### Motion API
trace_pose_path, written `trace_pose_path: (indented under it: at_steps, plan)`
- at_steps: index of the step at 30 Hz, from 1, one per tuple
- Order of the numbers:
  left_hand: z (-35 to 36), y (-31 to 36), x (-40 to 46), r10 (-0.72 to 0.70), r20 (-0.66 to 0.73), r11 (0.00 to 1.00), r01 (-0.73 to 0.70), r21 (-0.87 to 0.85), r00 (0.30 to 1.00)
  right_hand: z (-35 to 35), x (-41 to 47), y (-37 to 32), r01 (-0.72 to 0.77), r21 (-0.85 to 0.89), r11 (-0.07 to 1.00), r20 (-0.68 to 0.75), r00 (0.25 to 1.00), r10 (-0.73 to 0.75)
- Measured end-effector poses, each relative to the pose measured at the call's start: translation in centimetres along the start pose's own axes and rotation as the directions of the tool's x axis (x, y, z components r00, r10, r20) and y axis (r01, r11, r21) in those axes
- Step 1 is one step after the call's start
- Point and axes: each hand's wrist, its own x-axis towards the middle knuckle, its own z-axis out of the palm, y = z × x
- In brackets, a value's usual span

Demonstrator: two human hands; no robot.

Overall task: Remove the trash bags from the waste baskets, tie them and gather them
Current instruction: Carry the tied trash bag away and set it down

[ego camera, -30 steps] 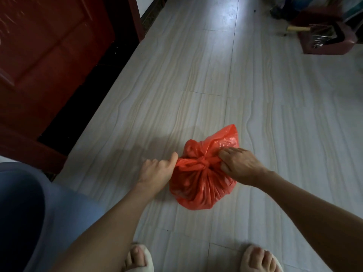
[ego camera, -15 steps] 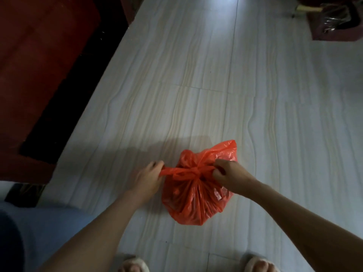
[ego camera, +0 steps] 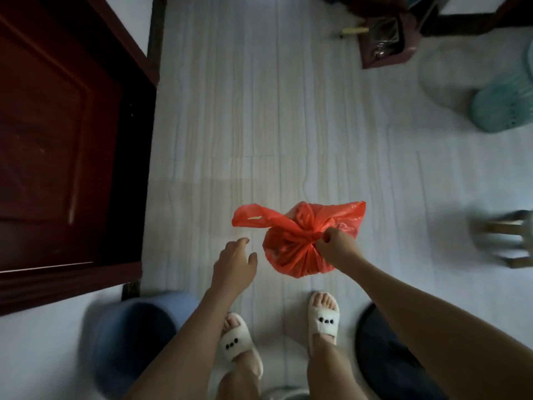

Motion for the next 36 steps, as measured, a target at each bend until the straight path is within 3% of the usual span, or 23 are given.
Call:
trace_pose_path:
  at_steps: [10, 15, 19, 26, 31, 36]
  plan:
    - [-8.6, 22.1, -9.9, 0.159, -0.124, 0.984, -0.167, -0.063, 0.98, -22.6, -10.3, 2.9, -0.042, 0.303, 0.952, -0.305, 0.942, 0.138]
    - [-8.7, 32.3, -8.3, 0.296, -0.055, 0.955, -0.297, -0.019, 0.954, -30.7, -11.7, 7.3, -0.119, 0.43, 0.895, -0.371, 0.88, 0.296]
    - [-7.3, 41.8, -5.3, 0.444, 0.055, 0.893, -0.447, 0.062, 0.895, -36.7, -12.5, 11.7, -0.173, 0.536, 0.827, -0.444, 0.774, 0.45]
    - [-1.8, 61.7, -2.4, 0.691, 0.324, 0.623, -0.76, 0.186, 0.646, -46.5, -14.5, 21.0, -0.272, 0.759, 0.592, -0.403, 0.518, 0.754]
    - [5.7, 75.7, -4.9, 0.737, 0.537, 0.341, -0.912, 0.23, 0.411, -51.9, -17.4, 28.7, -0.209, 0.882, 0.423, -0.367, 0.261, 0.893]
    - [14.7, 85.0, -9.3, 0.719, 0.658, 0.138, -0.974, 0.18, 0.223, -55.6, -19.0, 38.0, -0.139, 0.941, 0.309, -0.29, 0.143, 0.946]
